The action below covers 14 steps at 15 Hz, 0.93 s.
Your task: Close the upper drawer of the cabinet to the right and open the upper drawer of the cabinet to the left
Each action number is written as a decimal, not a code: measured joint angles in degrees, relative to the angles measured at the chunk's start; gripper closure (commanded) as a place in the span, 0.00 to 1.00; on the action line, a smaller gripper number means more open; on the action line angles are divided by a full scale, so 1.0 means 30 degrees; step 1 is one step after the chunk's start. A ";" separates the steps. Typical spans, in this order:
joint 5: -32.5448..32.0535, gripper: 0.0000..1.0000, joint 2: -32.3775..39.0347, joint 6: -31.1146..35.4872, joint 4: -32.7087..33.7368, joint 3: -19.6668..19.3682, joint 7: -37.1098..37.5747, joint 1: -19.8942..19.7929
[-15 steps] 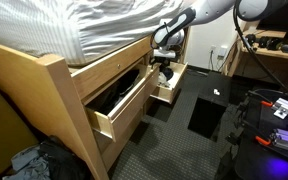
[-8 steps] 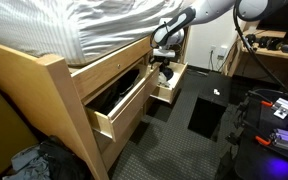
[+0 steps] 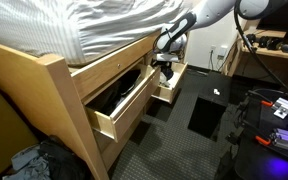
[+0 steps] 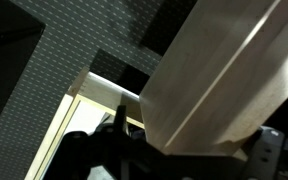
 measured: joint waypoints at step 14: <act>-0.0500 0.00 -0.0841 0.0854 -0.1186 -0.0976 0.1910 0.1121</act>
